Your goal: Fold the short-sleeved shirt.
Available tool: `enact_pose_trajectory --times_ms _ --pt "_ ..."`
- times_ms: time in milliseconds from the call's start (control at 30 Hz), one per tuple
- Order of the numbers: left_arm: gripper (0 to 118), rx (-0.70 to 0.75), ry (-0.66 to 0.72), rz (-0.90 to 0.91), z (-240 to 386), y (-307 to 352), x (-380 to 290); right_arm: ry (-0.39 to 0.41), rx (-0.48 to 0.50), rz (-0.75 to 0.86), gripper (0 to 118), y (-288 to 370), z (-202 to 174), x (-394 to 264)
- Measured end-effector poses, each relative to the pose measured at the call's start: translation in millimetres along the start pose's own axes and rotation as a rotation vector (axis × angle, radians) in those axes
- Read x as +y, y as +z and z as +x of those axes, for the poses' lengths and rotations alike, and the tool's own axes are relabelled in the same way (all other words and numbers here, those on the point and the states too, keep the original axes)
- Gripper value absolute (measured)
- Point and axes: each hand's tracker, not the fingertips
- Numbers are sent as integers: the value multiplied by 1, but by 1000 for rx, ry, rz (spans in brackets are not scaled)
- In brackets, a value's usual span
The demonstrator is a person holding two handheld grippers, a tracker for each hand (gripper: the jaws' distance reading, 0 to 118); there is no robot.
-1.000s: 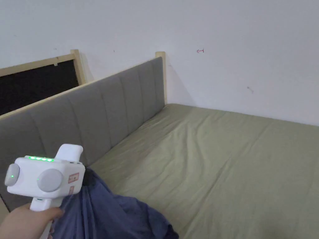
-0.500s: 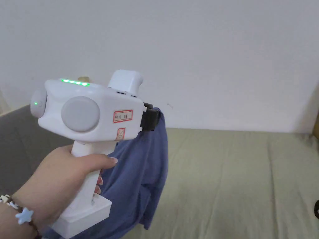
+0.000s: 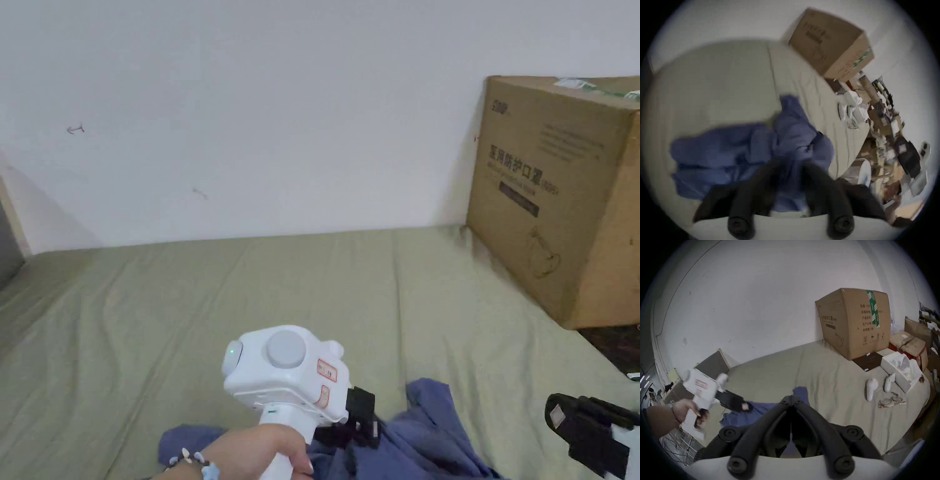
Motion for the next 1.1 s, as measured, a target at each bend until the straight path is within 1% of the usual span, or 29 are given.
enact_pose_trajectory --times_ms 33,67,100,167,200,300,400,467,500,533,567,600,633,667,733,800,833,900,1067,1100 --pt "110 -5 28 -17 -8 -9 -5 -1 1 -7 0 -1 0 -2" --pt "111 -17 46 -10 -16 -13 -12 -2 3 -16 0 -4 0 -5" --pt "108 -19 39 16 -21 -9 -17 -3 5 -23 0 -6 0 -6" --pt "108 -30 27 33 -29 5 -21 -2 8 -29 0 -9 -2 -7" --pt "108 -28 18 55 -31 16 -23 -2 9 -31 0 -12 -4 -6" --pt "108 -4 -17 204 -37 74 -31 0 20 -23 0 -16 -11 -1" --pt "108 75 -81 452 -42 137 -60 13 40 19 0 -17 -25 4" --pt "107 176 -118 705 -47 172 -95 35 49 62 0 -15 -36 7" --pt "104 194 -125 780 -50 183 -110 46 52 87 0 -14 -42 8" --pt "94 214 -125 845 -52 194 -126 60 54 115 0 -12 -47 9" --pt "78 244 -122 911 -54 203 -143 73 51 141 0 -11 -54 10" --pt "47 275 -113 952 -56 208 -155 79 48 158 0 -10 -59 10" --pt "2 339 -97 992 -55 208 -166 83 44 181 0 -9 -64 10" --pt "0 425 -92 1018 -60 209 -178 83 32 217 0 -7 -68 9" --pt "0 404 -106 1056 -65 210 -199 79 19 268 0 -4 -75 9" --pt "0 510 -89 1064 -62 206 -211 83 24 285 0 -2 -79 8" --pt "0 531 -75 1069 -63 206 -218 86 23 290 0 -2 -80 9" --pt "0 480 -69 1069 -66 207 -222 92 24 290 0 -2 -83 10" --pt "0 524 -32 1051 -71 217 -198 85 29 246 0 -8 -84 13" --pt "0 502 -3 1011 -80 219 -184 79 33 234 0 -9 -85 14"
